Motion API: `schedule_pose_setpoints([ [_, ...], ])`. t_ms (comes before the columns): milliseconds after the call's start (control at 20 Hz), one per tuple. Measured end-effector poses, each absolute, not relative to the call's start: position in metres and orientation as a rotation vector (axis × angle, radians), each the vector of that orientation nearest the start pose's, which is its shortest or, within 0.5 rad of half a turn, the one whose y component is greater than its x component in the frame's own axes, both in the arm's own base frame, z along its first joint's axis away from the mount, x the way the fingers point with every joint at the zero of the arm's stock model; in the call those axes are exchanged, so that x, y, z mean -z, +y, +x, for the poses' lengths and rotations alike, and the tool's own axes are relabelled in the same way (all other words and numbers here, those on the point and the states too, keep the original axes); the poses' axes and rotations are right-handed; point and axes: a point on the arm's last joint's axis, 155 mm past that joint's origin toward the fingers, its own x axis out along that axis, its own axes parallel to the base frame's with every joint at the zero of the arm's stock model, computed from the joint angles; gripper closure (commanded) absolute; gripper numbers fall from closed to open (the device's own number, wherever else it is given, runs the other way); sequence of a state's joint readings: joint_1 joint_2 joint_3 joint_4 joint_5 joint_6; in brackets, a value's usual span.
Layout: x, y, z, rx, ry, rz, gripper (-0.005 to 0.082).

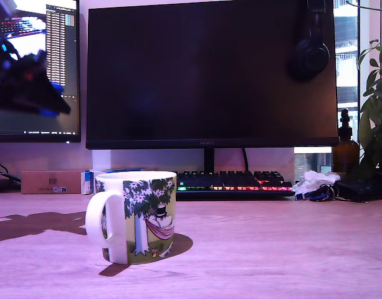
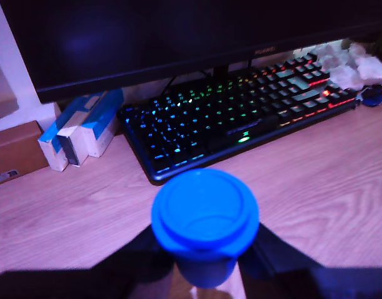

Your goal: Pick up the coffee capsules on the table and drop them inside the coffee cup

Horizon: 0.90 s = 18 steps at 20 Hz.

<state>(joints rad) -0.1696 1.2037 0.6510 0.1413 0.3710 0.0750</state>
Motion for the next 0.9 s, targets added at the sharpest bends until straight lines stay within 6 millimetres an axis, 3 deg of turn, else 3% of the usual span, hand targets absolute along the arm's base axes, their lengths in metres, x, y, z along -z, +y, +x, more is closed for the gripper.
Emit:
schedule_pose_setpoints([
  [250, -0.157, -0.149, 0.343, 0.641, 0.54, 0.013, 0.0644],
  [500, -0.181, -0.179, 0.326, 0.756, 0.584, 0.107, 0.0644],
  [900, -0.184, -0.222, 0.28, 0.905, 0.671, 0.245, 0.0644],
])
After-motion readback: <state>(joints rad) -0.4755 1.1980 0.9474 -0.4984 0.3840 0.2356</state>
